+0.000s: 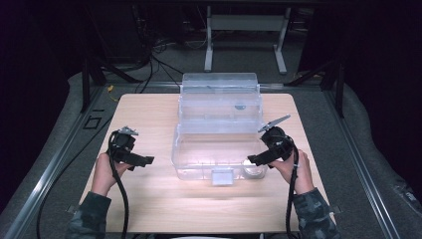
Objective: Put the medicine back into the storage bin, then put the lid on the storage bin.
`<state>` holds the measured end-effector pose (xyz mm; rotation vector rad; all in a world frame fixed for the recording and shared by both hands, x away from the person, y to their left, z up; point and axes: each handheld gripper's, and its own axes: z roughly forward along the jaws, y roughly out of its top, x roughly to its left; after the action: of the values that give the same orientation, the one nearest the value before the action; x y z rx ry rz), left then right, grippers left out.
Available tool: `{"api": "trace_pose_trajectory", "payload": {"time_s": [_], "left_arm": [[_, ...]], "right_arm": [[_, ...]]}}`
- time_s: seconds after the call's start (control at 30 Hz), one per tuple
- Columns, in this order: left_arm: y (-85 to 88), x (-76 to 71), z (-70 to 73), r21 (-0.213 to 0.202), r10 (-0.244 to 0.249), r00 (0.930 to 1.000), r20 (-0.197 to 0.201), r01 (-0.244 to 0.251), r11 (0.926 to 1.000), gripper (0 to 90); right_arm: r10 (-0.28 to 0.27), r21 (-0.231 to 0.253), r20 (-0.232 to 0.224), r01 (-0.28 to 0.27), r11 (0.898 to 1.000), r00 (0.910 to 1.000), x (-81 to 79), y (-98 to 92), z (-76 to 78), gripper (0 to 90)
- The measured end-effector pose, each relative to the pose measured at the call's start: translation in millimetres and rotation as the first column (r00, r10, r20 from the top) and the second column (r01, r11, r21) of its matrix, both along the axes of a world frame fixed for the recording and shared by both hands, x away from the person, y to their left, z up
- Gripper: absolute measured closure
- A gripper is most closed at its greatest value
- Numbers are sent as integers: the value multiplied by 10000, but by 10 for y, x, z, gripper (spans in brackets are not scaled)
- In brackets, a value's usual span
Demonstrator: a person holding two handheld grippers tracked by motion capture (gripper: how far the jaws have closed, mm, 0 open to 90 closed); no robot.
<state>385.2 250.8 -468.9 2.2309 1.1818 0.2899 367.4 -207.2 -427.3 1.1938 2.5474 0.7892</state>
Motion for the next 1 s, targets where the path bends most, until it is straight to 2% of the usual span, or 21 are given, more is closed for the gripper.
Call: {"api": "trace_pose_trajectory", "payload": {"time_s": [0.23,0.37,0.47,0.6,0.67,0.77,0.93,1.0], "left_arm": [[-134,154,181,-197,-453,9990,36,454,9988,1],[-185,279,283,-847,-775,9970,-40,768,9934,1],[-232,374,354,-902,-867,9962,15,865,9922,1],[-310,485,456,-1256,-1048,9945,29,1044,9866,1],[-348,536,511,-1540,-1248,9921,138,1255,9801,1],[-421,626,596,-1554,-1475,9887,267,1499,9764,1],[-538,794,730,-1635,-1570,9866,447,1622,9731,1],[-575,862,766,-1889,-1764,9834,429,1813,9651,1]], "right_arm": [[15,31,57,-15,10000,10000,-19,3,-29,128],[67,78,68,-68,9999,10000,-27,18,-35,128],[114,79,114,-115,9999,9999,-40,32,-38,129],[137,107,111,-138,9998,9998,-51,32,-69,129],[169,69,71,-170,9998,9998,-60,33,-80,129],[190,51,71,-190,9998,9998,-74,38,-84,130],[298,-6,105,-298,9996,9995,-85,59,-93,131],[307,-47,100,-306,9995,9995,-87,71,-99,132]]}}
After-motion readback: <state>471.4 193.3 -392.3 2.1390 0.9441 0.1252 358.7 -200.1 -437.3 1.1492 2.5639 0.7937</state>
